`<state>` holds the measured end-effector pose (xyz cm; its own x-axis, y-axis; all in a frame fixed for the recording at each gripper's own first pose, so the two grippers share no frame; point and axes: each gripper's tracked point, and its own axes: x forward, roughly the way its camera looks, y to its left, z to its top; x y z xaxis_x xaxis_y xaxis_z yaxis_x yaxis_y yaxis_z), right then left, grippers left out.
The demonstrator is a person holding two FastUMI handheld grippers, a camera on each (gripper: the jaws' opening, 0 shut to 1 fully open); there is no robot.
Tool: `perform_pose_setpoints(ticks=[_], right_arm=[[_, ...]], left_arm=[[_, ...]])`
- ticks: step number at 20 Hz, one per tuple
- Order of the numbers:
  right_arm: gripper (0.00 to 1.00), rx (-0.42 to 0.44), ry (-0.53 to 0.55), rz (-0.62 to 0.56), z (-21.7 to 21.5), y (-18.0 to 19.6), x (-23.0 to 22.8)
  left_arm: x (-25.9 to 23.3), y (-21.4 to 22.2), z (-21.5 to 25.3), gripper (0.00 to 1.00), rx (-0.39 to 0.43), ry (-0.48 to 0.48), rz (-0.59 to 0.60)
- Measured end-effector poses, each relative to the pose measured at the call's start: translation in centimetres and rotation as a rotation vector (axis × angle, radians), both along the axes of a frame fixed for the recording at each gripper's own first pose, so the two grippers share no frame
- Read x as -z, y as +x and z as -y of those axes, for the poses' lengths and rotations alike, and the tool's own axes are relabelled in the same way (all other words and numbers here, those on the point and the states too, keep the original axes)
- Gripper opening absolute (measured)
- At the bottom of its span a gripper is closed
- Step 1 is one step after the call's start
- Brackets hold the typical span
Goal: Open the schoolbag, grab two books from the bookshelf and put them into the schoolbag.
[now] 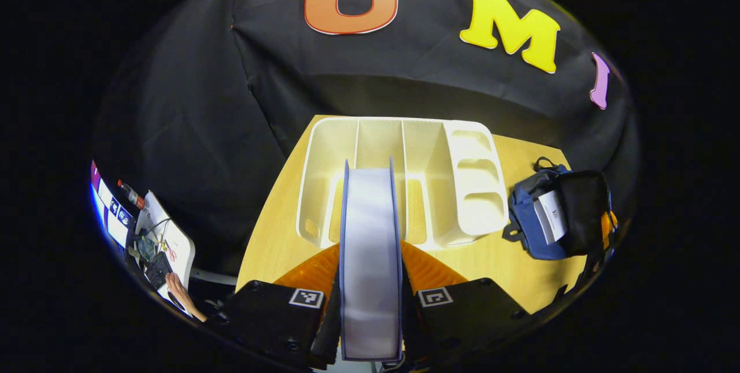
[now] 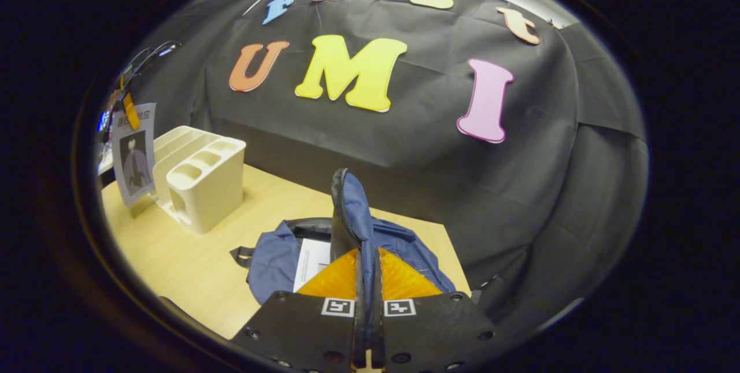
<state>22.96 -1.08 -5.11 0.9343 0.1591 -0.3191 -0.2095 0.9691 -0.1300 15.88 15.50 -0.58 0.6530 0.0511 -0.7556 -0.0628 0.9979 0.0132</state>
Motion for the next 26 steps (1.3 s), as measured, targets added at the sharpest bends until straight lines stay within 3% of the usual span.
perform_pose_setpoints(ticks=[11,26], right_arm=[[0.04,0.011,0.027,-0.022,1.7,0.4,0.3],[0.04,0.005,0.032,-0.051,3.5,1.6,-0.1]], left_arm=[[2.5,-5.9,7.3,0.46,0.069,-0.201,0.016],[2.2,-2.6,24.8,0.45,0.222,-0.472,0.055]])
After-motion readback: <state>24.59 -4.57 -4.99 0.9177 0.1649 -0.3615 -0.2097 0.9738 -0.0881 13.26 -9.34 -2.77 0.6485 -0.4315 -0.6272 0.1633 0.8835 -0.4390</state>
